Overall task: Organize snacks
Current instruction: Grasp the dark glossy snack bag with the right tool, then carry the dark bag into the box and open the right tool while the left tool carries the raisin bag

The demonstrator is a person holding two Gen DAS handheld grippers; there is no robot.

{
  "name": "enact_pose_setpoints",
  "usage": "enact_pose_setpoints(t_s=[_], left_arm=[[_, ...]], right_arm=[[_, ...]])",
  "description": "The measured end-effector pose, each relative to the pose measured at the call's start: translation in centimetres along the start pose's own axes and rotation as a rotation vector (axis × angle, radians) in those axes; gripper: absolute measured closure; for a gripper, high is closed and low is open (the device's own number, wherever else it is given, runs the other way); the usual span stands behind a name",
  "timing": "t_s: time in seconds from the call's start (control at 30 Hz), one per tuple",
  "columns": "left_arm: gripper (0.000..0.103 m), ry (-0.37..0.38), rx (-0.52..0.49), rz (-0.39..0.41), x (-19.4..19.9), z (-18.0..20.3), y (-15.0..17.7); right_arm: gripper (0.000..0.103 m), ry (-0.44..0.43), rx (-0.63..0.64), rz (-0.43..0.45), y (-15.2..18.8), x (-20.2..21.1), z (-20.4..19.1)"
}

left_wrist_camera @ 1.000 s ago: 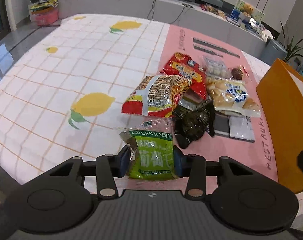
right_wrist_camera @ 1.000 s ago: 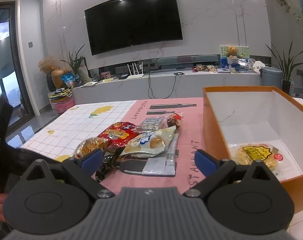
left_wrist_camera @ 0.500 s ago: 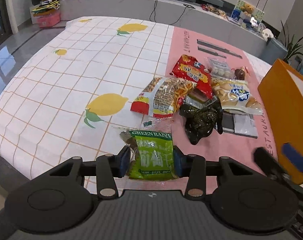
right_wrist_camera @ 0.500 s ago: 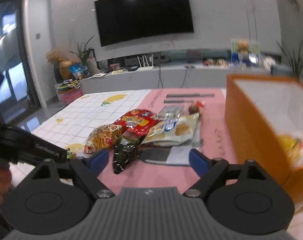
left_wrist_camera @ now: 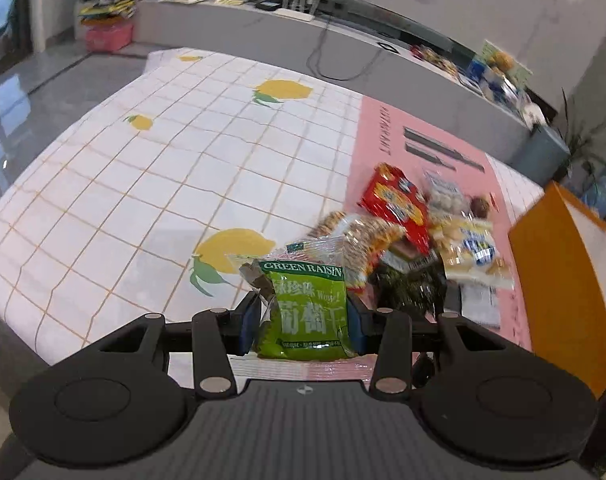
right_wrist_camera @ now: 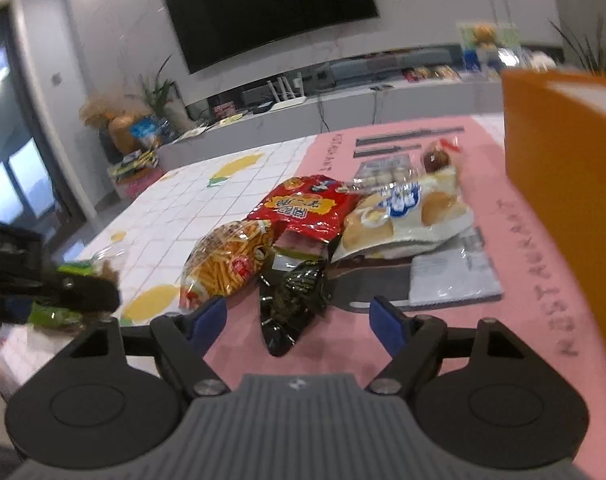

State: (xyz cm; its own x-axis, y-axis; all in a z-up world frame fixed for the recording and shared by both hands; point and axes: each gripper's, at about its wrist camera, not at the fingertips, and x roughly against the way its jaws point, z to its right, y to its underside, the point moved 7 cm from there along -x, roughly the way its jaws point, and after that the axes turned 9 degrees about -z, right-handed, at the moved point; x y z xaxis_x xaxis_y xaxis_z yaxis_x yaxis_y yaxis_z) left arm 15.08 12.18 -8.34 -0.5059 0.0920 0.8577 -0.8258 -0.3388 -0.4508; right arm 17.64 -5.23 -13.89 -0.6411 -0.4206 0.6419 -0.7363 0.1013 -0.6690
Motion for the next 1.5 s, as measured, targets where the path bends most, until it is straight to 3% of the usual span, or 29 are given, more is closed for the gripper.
enact_pose_setpoints(t_s=[0.27, 0.37, 0.4, 0.47, 0.8, 0.93, 1.3, 1.5], left_arm=[[0.054, 0.012, 0.039, 0.011, 0.3, -0.5, -1.1], [0.053, 0.021, 0.042, 0.014, 0.3, -0.5, -1.2], [0.054, 0.020, 0.047, 0.015, 0.2, -0.6, -1.2], [0.054, 0.011, 0.055, 0.008, 0.0, -0.7, -1.3], [0.054, 0.059, 0.039, 0.019, 0.6, 0.0, -1.5], [0.054, 0.068, 0.042, 0.035, 0.8, 0.2, -1.8], [0.054, 0.135, 0.064, 0.075, 0.7, 0.3, -2.7], [0.054, 0.166, 0.045, 0.105, 1.9, 1.4, -2.8]], right_arm=[[0.037, -0.009, -0.093, -0.014, -1.3, -3.1, -0.1], [0.040, 0.023, -0.057, 0.007, -1.6, -3.8, -0.6], [0.044, 0.038, -0.047, 0.012, -1.6, -3.9, -0.6], [0.070, 0.052, -0.048, 0.017, -1.5, -3.9, -0.7], [0.070, 0.091, 0.052, 0.084, -0.6, -1.5, -1.3], [0.070, 0.124, 0.042, 0.135, -1.3, 1.7, -0.6], [0.070, 0.067, -0.055, 0.266, -5.8, 11.6, 2.4], [0.070, 0.071, -0.043, 0.332, -7.7, 17.1, 5.4]])
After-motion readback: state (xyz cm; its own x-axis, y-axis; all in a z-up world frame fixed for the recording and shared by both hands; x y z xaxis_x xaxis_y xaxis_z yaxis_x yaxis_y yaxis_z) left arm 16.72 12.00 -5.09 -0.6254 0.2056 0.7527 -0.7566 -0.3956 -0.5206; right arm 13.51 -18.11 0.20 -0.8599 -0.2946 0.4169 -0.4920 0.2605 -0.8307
